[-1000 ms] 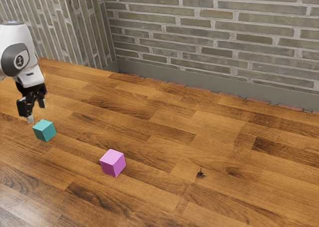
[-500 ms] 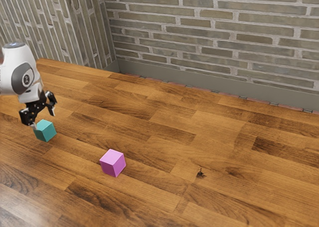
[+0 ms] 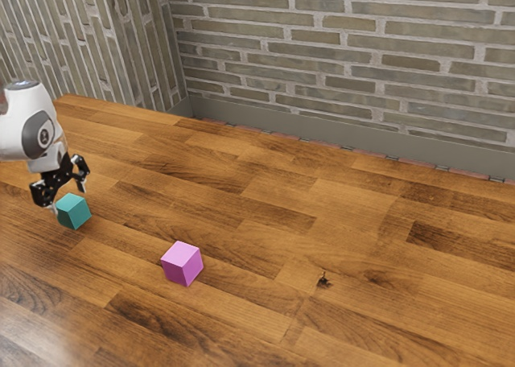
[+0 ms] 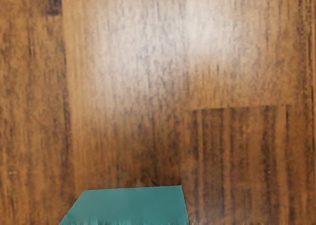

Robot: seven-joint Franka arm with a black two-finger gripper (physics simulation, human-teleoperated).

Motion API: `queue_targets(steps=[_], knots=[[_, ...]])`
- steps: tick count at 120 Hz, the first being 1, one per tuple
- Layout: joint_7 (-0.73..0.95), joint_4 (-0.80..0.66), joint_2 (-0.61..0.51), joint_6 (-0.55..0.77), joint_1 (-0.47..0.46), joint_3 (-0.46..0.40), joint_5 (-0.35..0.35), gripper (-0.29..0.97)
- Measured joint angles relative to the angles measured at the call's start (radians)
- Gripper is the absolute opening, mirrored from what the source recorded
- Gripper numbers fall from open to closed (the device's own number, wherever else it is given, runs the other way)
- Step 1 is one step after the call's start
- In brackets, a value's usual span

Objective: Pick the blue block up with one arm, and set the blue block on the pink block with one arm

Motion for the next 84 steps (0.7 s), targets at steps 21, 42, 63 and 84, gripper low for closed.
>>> queue_targets(steps=[21, 42, 63, 84], knots=[[0.003, 0.054, 0.054, 0.001, 0.028, 0.001, -0.046, 0.68], [0.007, 0.109, 0.112, 0.001, 0.031, 0.000, -0.073, 0.68], [0.010, 0.146, 0.154, -0.001, 0.033, 0.000, -0.093, 0.68], [0.013, 0.148, 0.177, -0.002, 0.039, 0.001, -0.116, 0.68]])
